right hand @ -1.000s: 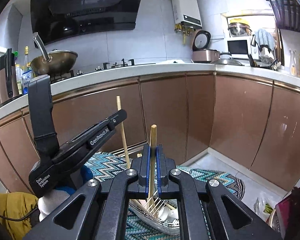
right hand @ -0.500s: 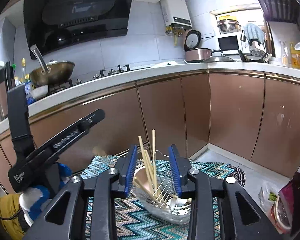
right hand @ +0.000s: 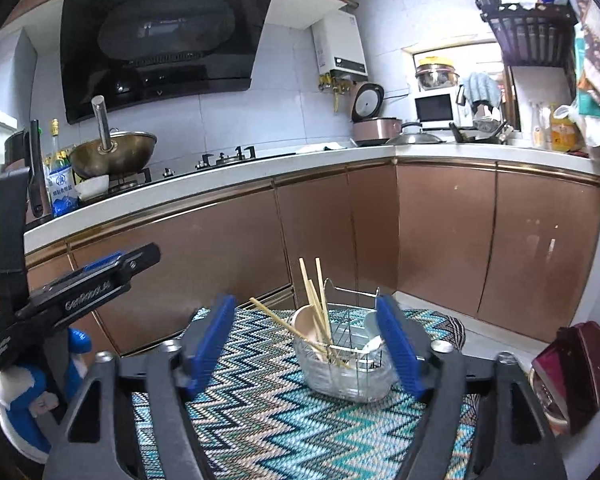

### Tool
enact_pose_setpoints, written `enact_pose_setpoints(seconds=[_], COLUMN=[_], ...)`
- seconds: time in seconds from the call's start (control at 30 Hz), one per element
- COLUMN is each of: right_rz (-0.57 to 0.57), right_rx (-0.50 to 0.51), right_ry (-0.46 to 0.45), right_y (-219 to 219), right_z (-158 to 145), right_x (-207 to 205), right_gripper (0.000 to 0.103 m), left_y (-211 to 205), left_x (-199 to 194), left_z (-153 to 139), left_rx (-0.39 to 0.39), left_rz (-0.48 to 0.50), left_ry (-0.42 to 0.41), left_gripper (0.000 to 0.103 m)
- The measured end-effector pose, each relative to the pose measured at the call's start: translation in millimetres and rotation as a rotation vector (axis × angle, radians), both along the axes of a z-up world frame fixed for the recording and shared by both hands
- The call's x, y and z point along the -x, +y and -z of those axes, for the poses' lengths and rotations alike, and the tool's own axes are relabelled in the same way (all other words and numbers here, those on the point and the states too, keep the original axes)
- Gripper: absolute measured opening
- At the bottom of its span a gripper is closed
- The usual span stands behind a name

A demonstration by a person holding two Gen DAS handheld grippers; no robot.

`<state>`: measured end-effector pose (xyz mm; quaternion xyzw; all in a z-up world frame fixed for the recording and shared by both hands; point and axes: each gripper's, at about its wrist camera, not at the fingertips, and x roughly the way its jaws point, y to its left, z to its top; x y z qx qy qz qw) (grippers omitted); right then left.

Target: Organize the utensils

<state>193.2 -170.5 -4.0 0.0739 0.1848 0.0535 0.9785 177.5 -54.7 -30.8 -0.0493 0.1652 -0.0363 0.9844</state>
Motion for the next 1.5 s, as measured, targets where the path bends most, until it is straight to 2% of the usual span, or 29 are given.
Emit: enact_pose_setpoints(seconds=[0.07, 0.2, 0.3, 0.33, 0.6, 0.73, 1.07, 1.5], right_rz=[0.023, 0.056, 0.086, 0.094, 0.142, 0.147, 0.134, 0.158], right_rx=[0.016, 0.044, 0.055, 0.056, 0.082, 0.11, 0.106, 0.098], right_ry=[-0.015, -0.041, -0.056, -0.06, -0.111, -0.123, -0.142, -0.152], right_y=[6, 12, 16, 16, 25, 31, 37, 33], right_z=[-4, -11, -15, -16, -27, -27, -29, -21], right_x=[16, 41, 62, 68, 110, 124, 140, 154], right_gripper=[0.085, 0.097, 0.098, 0.103, 0.103, 0.103, 0.103, 0.103], left_y=[5, 13, 20, 21, 32, 38, 43, 39], left_x=[20, 54, 79, 85, 132, 146, 163, 172], left_z=[-4, -9, -13, -15, -23, -26, -26, -26], left_rx=[-0.012, -0.037, -0.05, -0.053, -0.101, -0.11, -0.127, -0.12], left_rz=[-0.016, -0.046, -0.063, -0.067, -0.109, -0.136, -0.181, -0.158], left_ry=[-0.004, -0.024, -0.039, -0.042, -0.072, -0.075, -0.106, -0.103], left_gripper=[0.057, 0.061, 0.065, 0.067, 0.071, 0.072, 0.073, 0.073])
